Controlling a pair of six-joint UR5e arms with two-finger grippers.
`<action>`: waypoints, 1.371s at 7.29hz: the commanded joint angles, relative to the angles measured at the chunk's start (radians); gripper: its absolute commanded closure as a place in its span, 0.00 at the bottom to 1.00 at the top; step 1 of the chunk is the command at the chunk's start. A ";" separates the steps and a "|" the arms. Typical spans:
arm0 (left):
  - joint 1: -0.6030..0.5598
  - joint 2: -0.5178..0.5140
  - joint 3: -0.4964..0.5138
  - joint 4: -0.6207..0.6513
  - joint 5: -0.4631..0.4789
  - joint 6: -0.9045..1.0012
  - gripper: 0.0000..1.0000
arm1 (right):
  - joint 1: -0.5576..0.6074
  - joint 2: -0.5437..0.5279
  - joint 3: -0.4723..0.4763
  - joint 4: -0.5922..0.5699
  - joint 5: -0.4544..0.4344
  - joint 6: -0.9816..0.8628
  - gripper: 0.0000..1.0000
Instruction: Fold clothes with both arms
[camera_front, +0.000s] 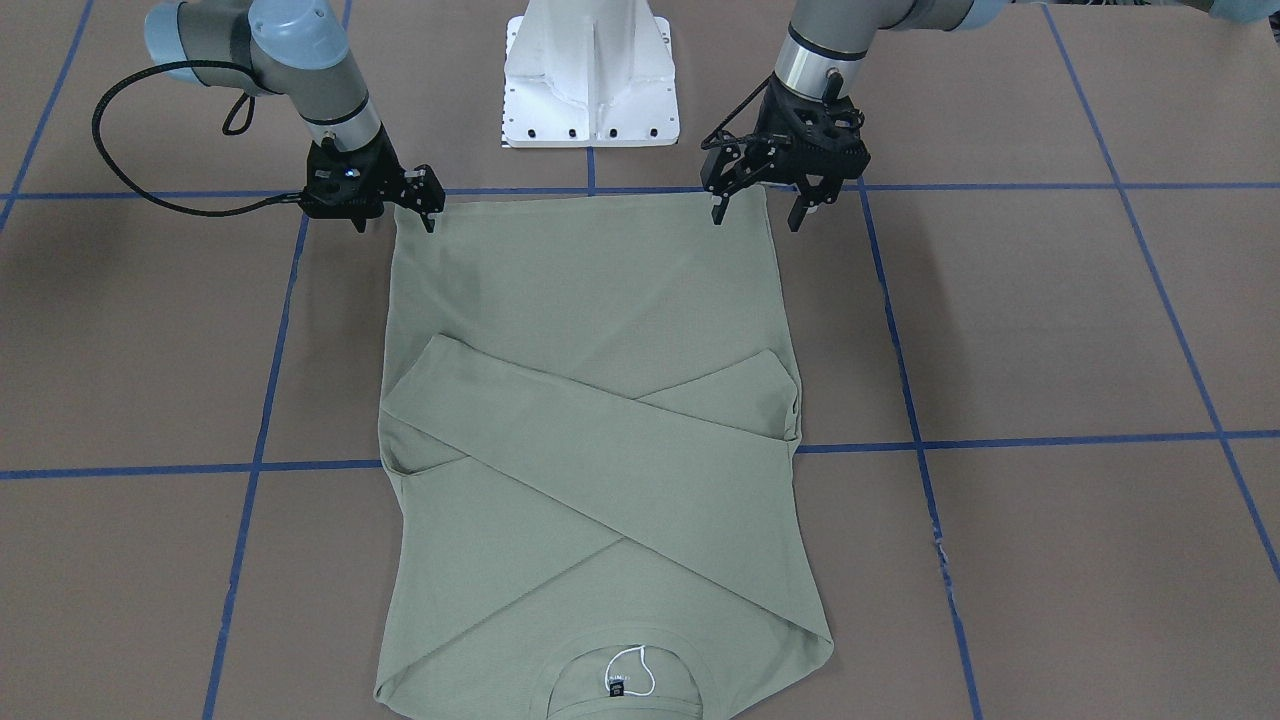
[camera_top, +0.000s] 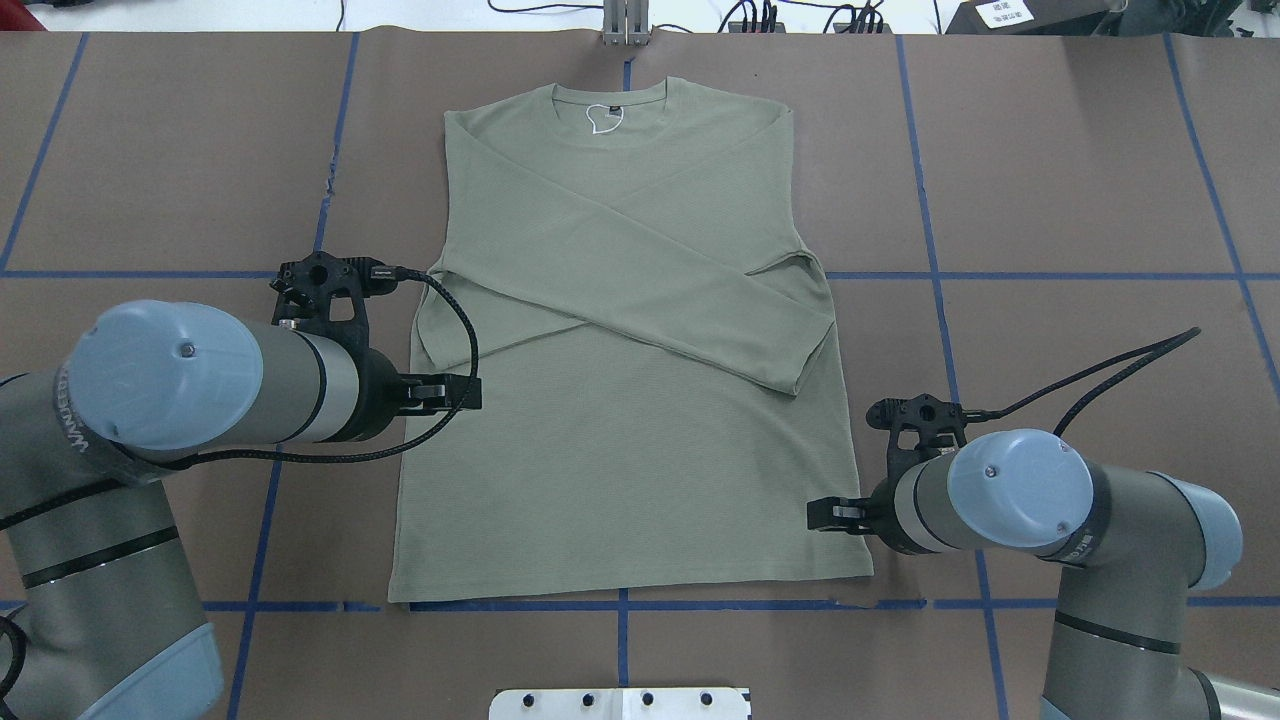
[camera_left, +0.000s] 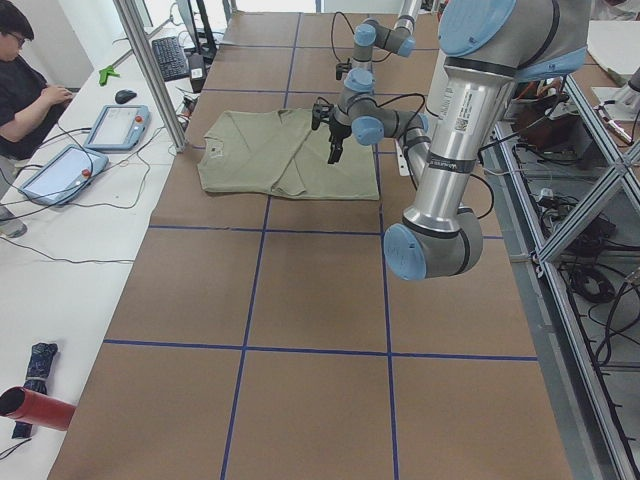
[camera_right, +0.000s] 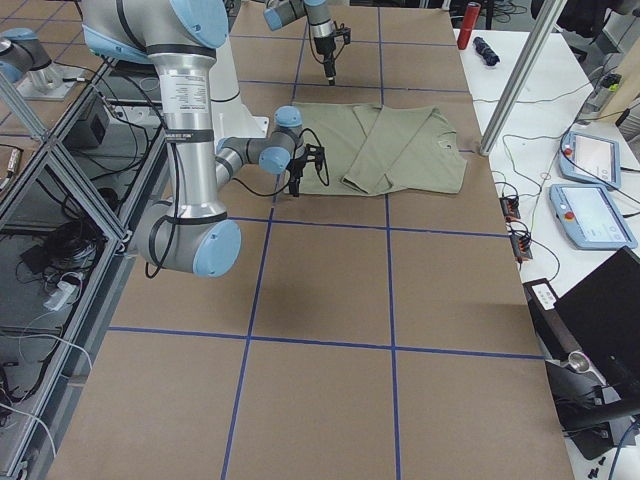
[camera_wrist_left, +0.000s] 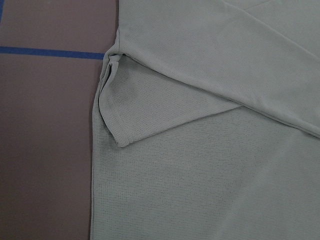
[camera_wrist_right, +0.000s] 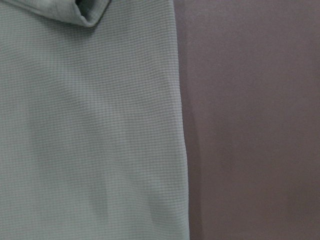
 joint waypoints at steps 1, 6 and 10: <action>-0.001 0.001 -0.009 0.004 -0.001 -0.003 0.01 | -0.012 -0.025 0.020 -0.007 -0.001 0.003 0.00; -0.001 0.001 -0.014 0.005 -0.001 -0.006 0.01 | -0.052 -0.025 0.043 -0.039 0.004 0.004 0.01; -0.001 0.001 -0.015 0.005 -0.001 -0.006 0.01 | -0.076 0.078 0.003 -0.147 0.001 0.003 0.02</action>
